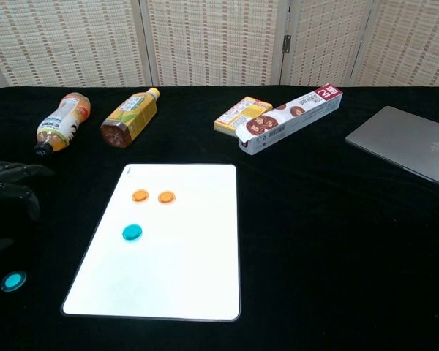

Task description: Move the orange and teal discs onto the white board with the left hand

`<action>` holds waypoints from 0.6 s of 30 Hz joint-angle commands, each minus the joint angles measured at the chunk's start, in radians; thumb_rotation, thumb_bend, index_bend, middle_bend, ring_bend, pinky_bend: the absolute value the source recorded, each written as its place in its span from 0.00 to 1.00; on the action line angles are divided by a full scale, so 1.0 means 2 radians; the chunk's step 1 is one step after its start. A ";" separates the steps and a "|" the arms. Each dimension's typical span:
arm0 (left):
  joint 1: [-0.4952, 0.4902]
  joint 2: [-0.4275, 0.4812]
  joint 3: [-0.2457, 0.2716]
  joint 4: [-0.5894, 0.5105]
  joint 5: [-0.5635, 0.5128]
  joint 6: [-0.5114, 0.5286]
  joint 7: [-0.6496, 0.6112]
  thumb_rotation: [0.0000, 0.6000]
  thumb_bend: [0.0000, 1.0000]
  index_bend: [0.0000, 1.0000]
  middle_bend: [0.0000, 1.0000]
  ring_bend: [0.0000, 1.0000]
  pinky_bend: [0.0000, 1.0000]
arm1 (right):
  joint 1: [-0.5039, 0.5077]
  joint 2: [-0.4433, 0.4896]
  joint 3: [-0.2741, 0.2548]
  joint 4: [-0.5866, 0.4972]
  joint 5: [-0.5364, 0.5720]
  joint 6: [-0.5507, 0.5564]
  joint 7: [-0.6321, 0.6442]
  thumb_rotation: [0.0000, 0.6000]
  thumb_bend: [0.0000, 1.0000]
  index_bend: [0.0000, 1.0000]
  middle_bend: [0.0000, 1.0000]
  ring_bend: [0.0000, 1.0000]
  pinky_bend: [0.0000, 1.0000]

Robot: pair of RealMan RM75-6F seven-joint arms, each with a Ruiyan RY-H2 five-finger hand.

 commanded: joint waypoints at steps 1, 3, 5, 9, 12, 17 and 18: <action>0.009 0.000 0.007 0.005 0.008 0.008 -0.005 1.00 0.41 0.42 0.08 0.00 0.00 | 0.001 0.001 0.000 -0.001 -0.001 0.000 -0.001 1.00 0.21 0.00 0.00 0.00 0.00; 0.014 0.001 0.012 0.006 0.014 0.011 -0.006 1.00 0.41 0.42 0.08 0.00 0.00 | 0.001 0.001 0.000 -0.003 -0.001 -0.001 -0.003 1.00 0.21 0.00 0.00 0.00 0.00; 0.020 0.000 0.018 0.007 0.020 0.014 -0.006 1.00 0.41 0.42 0.08 0.00 0.00 | 0.001 0.001 -0.001 -0.004 -0.001 -0.001 -0.004 1.00 0.21 0.00 0.00 0.00 0.00; 0.026 -0.006 0.028 0.010 0.031 0.010 -0.006 1.00 0.41 0.42 0.08 0.00 0.00 | 0.002 0.000 -0.001 -0.005 -0.002 -0.003 -0.006 1.00 0.21 0.00 0.00 0.00 0.00; 0.028 -0.012 0.031 0.014 0.036 0.005 -0.002 1.00 0.41 0.42 0.08 0.00 0.00 | 0.004 0.000 -0.001 -0.005 -0.003 -0.004 -0.006 1.00 0.21 0.00 0.00 0.00 0.00; 0.031 -0.021 0.030 0.019 0.038 -0.001 0.001 1.00 0.41 0.41 0.08 0.00 0.00 | 0.003 0.001 -0.001 -0.006 -0.003 -0.003 -0.007 1.00 0.21 0.00 0.00 0.00 0.00; 0.031 -0.022 0.030 0.021 0.037 -0.003 0.002 1.00 0.41 0.41 0.08 0.00 0.00 | 0.003 0.001 -0.001 -0.006 -0.003 -0.002 -0.007 1.00 0.21 0.00 0.00 0.00 0.00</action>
